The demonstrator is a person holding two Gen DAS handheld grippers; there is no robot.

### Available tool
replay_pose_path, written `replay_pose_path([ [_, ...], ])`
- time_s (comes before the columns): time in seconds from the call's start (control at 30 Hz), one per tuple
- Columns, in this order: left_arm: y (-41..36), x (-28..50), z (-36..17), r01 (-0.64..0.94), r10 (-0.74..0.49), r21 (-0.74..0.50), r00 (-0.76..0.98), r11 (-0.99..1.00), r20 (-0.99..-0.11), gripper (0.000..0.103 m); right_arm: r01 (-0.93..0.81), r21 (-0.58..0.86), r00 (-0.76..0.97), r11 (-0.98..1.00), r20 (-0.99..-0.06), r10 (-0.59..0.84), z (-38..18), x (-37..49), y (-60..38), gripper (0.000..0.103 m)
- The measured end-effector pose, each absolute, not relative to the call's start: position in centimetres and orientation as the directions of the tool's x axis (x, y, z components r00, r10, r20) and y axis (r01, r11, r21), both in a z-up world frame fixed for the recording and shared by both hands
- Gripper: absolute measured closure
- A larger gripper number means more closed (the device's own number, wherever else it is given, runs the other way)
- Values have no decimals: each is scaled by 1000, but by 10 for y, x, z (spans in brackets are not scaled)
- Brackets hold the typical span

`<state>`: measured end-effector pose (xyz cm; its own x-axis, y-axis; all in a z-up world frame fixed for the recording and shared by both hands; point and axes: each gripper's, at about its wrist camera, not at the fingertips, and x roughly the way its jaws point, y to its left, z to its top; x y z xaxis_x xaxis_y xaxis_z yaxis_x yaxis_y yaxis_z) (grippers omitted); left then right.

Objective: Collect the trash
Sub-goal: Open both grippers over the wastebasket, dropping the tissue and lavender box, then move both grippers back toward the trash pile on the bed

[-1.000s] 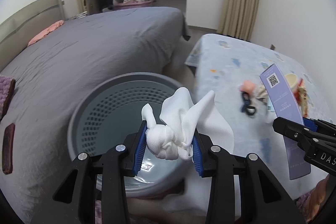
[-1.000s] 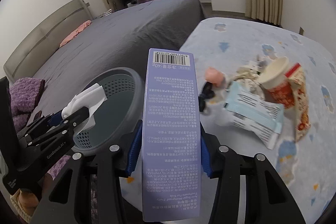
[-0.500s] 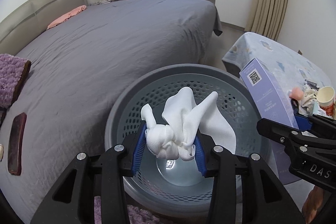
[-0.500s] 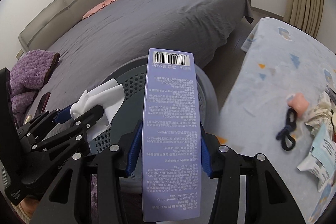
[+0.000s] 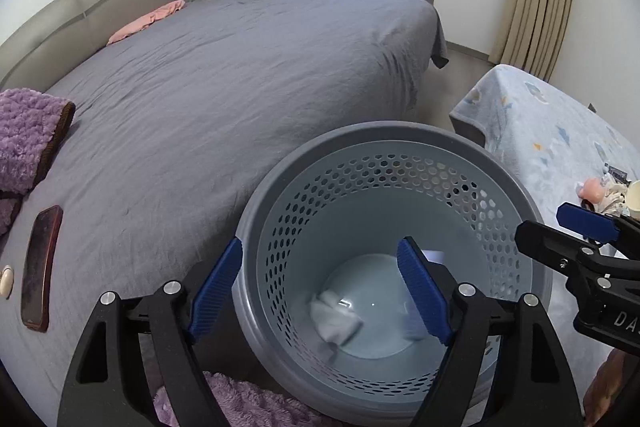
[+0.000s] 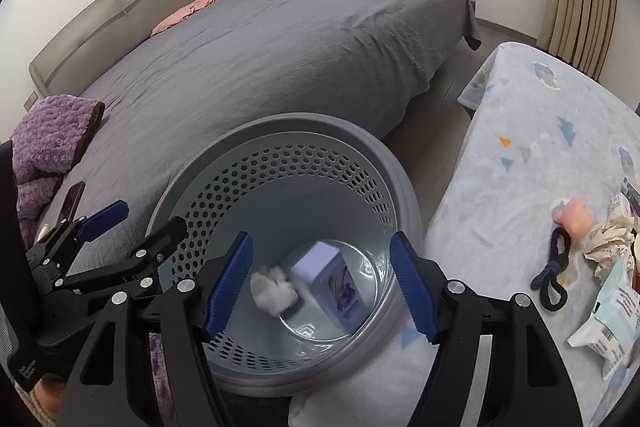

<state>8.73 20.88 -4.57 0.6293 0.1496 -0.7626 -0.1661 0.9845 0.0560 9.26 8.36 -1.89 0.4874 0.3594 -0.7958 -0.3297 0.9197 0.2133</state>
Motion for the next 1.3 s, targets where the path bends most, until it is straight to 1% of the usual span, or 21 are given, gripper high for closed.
replay_pose_path([
  [0.27, 211, 81, -46, -182, 162, 59, 628, 982, -761, 16, -319, 203, 497, 926, -796, 345, -20, 87, 81, 35],
  [0.87, 205, 54, -34, -198, 176, 62, 634, 978, -753, 12, -298, 178, 524, 938, -791, 317, -14, 61, 70, 35],
  [1.1, 189, 43, -25, -180, 174, 73, 648, 981, -741, 10, -273, 185, 540, 944, -783, 310, -7, 47, 53, 35],
  [1.3, 169, 36, -17, -151, 148, 63, 664, 987, -733, 9, -241, 181, 559, 954, -777, 289, 0, 32, 29, 35],
])
